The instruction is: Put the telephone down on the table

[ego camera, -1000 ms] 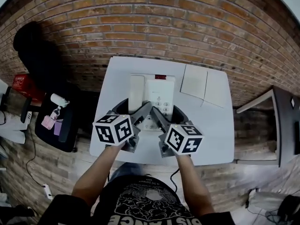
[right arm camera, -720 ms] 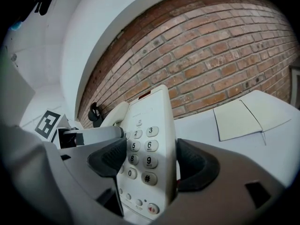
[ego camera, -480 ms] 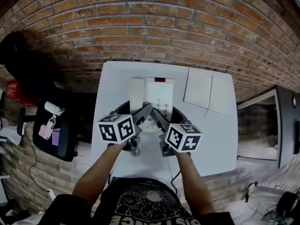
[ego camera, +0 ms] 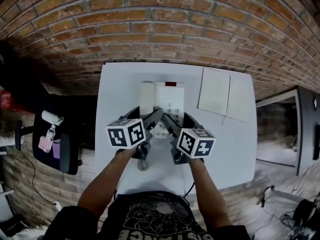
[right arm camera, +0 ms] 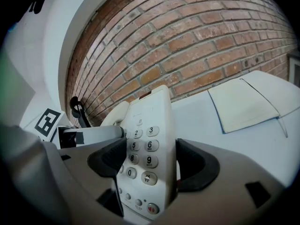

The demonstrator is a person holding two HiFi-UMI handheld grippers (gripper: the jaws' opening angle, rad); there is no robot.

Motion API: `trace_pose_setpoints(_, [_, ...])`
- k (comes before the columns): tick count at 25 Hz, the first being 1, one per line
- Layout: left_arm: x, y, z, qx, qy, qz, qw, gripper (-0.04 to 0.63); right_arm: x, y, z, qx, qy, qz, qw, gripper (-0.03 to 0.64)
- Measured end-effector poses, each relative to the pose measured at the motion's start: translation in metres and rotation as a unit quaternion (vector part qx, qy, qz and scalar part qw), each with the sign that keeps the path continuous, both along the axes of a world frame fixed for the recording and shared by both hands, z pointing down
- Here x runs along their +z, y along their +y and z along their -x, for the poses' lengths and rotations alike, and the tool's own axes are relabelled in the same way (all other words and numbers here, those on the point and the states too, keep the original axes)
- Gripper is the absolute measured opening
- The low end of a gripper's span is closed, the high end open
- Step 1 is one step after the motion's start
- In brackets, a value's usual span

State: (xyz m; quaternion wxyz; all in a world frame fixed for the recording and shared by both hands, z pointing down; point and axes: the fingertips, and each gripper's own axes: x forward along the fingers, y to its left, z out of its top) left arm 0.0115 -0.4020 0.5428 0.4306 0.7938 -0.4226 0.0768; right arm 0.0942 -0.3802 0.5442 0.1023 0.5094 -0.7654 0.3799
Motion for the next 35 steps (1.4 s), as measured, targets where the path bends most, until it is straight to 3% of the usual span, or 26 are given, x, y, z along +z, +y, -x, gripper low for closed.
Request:
trace_pose_setpoints(5, [0.02, -0.002, 0.0, -0.005, 0.003, 0.027, 0.9996, 0.378, 0.018, -0.004, 0.001, -0.001, 0.003, 0.02, 1.0, 0.327])
trace_pose_setpoints(24, [0.038, -0.008, 0.003, -0.008, -0.014, 0.059, 0.9981, 0.379, 0.037, -0.008, 0.004, 0.006, -0.009, 0.047, 0.999, 0.328])
trace_pose_setpoints(35, [0.037, -0.008, 0.004, -0.003, 0.005, 0.066, 0.9978, 0.379, 0.038, -0.007, 0.002, 0.009, -0.012, 0.053, 0.998, 0.328])
